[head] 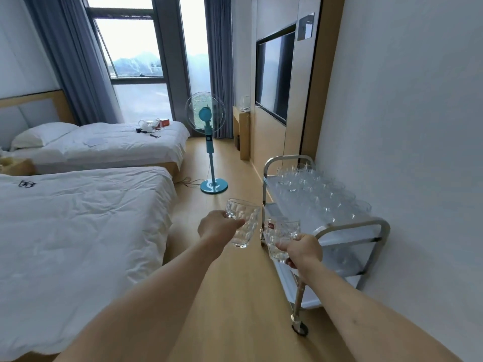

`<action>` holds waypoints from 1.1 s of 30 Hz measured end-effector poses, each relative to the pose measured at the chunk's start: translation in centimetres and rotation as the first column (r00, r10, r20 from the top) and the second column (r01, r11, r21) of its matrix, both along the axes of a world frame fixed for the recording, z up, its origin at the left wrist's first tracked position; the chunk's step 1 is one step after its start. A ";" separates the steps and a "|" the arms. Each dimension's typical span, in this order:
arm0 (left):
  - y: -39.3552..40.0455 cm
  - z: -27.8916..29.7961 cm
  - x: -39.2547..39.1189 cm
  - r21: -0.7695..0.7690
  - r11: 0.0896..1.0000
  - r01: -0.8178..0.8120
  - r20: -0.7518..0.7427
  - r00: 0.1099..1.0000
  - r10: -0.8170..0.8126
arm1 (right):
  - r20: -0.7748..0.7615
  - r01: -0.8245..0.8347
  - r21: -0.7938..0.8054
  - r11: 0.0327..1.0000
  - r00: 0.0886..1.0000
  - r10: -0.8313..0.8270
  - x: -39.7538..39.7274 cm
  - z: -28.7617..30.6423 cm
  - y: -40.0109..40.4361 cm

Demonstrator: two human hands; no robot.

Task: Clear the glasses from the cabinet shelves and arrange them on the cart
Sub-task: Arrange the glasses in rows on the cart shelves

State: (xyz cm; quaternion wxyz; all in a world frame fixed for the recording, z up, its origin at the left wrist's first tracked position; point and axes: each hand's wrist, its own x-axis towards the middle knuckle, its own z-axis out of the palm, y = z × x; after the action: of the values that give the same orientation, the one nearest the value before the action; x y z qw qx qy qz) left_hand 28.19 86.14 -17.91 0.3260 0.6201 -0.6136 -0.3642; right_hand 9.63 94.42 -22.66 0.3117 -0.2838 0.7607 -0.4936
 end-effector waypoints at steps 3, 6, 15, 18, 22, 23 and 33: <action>-6.1 -0.7 -0.5 0.008 0.999 0.051 -0.016 0.999 -0.051 | -0.005 0.082 0.009 0.997 0.997 -0.082 -0.1 -0.9 -5.1; -11.7 -1.0 -0.9 0.029 0.994 0.105 -0.025 0.994 -0.104 | 0.009 0.156 0.024 0.988 0.988 -0.156 0.5 -0.9 -9.4; -26.2 -2.2 -3.3 0.094 0.957 0.274 -0.042 0.962 -0.271 | 0.059 0.324 0.035 0.946 0.944 -0.325 0.7 -1.3 -20.5; -29.4 -3.2 -5.2 0.115 0.940 0.322 -0.056 0.947 -0.317 | 0.045 0.365 0.063 0.929 0.929 -0.368 -0.5 -2.3 -23.0; -33.6 -4.8 -9.1 0.126 0.927 0.352 -0.031 0.936 -0.351 | 0.047 0.416 0.074 0.906 0.906 -0.420 -3.9 -4.0 -26.9; -34.7 -5.2 -10.3 0.123 0.927 0.354 -0.022 0.935 -0.354 | 0.050 0.428 0.066 0.901 0.901 -0.432 -4.9 -4.4 -28.0; -44.9 -8.4 -23.9 0.180 0.894 0.411 -0.016 0.910 -0.415 | 0.111 0.499 0.089 0.862 0.855 -0.506 -17.2 -8.3 -37.1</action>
State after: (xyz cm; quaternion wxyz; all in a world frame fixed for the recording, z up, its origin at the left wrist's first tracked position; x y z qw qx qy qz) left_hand 4.32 41.23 -26.34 0.1772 0.5068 -0.6996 -0.4715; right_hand -7.62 57.28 -30.91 0.2290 -0.0336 0.8000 -0.5535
